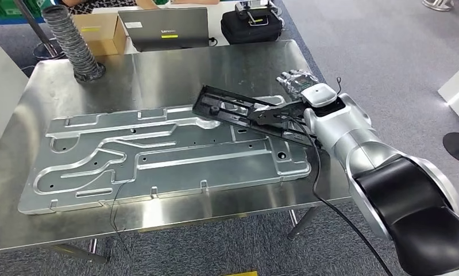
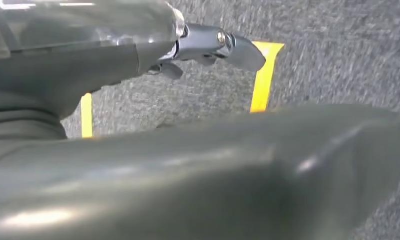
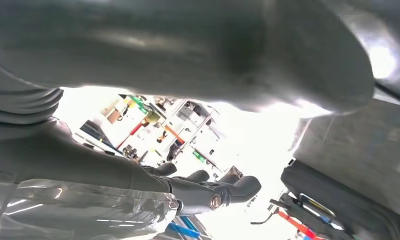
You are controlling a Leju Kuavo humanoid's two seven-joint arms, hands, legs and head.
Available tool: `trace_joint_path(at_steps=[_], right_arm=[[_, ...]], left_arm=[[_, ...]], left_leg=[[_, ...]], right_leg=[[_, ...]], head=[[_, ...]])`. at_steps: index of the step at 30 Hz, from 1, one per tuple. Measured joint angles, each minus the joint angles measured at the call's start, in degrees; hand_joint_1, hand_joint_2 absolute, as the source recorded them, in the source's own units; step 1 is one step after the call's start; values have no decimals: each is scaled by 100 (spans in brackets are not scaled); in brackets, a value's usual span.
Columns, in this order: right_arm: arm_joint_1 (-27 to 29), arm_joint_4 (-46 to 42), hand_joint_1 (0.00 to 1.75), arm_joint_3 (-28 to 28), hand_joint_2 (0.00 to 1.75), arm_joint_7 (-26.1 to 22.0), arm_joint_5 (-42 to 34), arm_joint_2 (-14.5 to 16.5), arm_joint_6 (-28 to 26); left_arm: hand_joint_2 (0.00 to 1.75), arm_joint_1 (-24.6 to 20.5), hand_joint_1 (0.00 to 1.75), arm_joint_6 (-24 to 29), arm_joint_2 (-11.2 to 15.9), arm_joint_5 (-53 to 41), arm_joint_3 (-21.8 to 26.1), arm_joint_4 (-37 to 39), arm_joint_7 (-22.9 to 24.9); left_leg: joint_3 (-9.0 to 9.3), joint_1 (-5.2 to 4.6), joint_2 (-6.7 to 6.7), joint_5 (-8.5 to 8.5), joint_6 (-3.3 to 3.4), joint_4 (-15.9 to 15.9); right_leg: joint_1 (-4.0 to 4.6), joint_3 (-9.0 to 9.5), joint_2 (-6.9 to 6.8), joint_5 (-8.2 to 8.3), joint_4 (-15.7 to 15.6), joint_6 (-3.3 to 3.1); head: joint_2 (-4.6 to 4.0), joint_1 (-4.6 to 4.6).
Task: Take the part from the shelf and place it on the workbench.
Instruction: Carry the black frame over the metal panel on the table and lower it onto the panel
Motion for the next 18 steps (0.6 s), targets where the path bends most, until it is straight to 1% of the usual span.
trace_joint_path(at_steps=[1, 2, 3, 4, 5, 6, 7, 8, 9, 10, 11, 12, 13, 14, 15, 16, 17, 18], right_arm=[[0, 1, 0, -3, 0, -7, -22, -4, -50], [2, 1, 0, -11, 0, -10, -52, -9, -124], [7, 1, 0, -25, 0, -15, -85, -12, -215], [20, 1, 0, -44, 0, -19, -119, -16, -328], [41, 1, 0, -65, 0, -19, -143, -19, -463], [64, 1, 0, -84, 0, -11, -162, -23, -616], [89, -4, 0, -103, 0, 20, -199, -29, -833], [119, -25, 0, -138, 0, 78, -270, -38, -1136], [153, -75, 0, -204, 0, 145, -407, -50, -1607], [189, -140, 0, -315, 0, 199, -601, -65, -2215], [235, -226, 0, -484, 0, 195, -825, -84, -2886], [308, -369, 0, -700, 0, 124, -1042, -103, -3502], [412, -563, 0, -959, 0, -33, -1214, -121, -3947], [562, -861, 0, -1278, 0, -329, -1364, -125, -4216], [753, -1265, 0, -1660, 0, -716, -1497, -115, -4337], [942, -1693, 0, -2086, 0, -1213, -1641, -88, -4401], [1116, -2154, 0, -2579, 0, -1786, -1844, -15, -4433], [1279, -2598, 0, -3070, 0, -2313, -2094, 75, -4454]], left_arm=[[0, -1, 0, -1, 3, -1, -1, 0, 1], [0, 0, 0, -1, 5, -5, -1, 0, 3], [0, 0, 0, -1, 5, -9, -2, 0, 5], [0, 2, 0, -1, 4, -14, -2, 0, 9], [0, 4, 0, 1, 4, -18, -2, 0, 14], [0, 5, 0, 3, 6, -18, -2, 0, 18], [0, 6, 0, 4, 9, -19, -3, 0, 23], [0, 6, 0, 7, 14, -19, -3, 0, 28], [0, 6, 0, 10, 18, -19, -4, 0, 33], [0, 5, 0, 13, 20, -19, -4, 0, 40], [0, 3, 0, 19, 20, -21, -5, 0, 49], [0, 4, 0, 28, 19, -23, -9, 0, 57], [0, 7, 0, 38, 17, -26, -14, 1, 66], [0, 10, 0, 51, 13, -27, -22, 1, 74], [0, 13, 0, 60, 3, -25, -30, 2, 81], [0, 12, 0, 65, -5, -21, -37, 2, 86], [0, 7, 0, 61, -14, -8, -41, 2, 89], [0, 1, 0, 46, -19, 10, -43, 2, 89]], left_leg=[[-33, -1, 2, -73, -30, 94], [-115, 4, 4, -199, -59, 299], [-255, 20, 5, -369, -83, 620], [-432, 33, 6, -542, -104, 1008], [-600, 46, 6, -653, -121, 1351], [-708, 53, 6, -672, -131, 1546], [-716, 57, 7, -580, -135, 1522], [-618, 60, 8, -393, -130, 1275], [-451, 62, 10, -174, -118, 885], [-275, 57, 12, -19, -101, 511], [-145, 51, 10, 70, -77, 228], [-77, 45, 6, 91, -53, 75], [-57, 39, -1, 67, -28, 37], [-56, 43, -11, 71, 4, 16], [-48, 54, -18, 82, 34, -2], [-38, 63, -26, 93, 66, -19], [-31, 71, -31, 105, 100, -39], [-28, 74, -34, 112, 124, -49]], right_leg=[[-21, 19, -6, 8, -24, -26], [-42, 39, -12, 16, -47, -48], [-46, 50, -16, 16, -53, -61], [-46, 53, -16, 14, -52, -72], [-44, 55, -13, 13, -50, -76], [-43, 59, -9, 10, -47, -76], [-44, 64, -5, 6, -43, -74], [-45, 71, -1, -2, -35, -67], [-47, 77, 2, -15, -22, -54], [-36, 71, 6, -32, -4, -34], [-25, 60, 8, -43, 14, -12], [-13, 51, 6, -49, 25, 12], [0, 47, 2, -49, 26, 37], [2, 53, -7, -48, 22, 63], [-5, 58, -15, -68, 34, 92], [-12, 34, -17, -132, 102, 122], [-22, -41, -18, -258, 281, 151], [-35, -171, -14, -435, 583, 177]], head=[[-1, 0], [-1, 0], [-1, 0], [-1, 0], [-1, 0], [-1, 0], [-1, 0], [-1, -1], [-1, -1], [-1, -1], [-1, -1], [-1, 0], [-1, 0], [0, 0], [-1, 1], [-1, 0], [-1, 0], [-1, 1]])
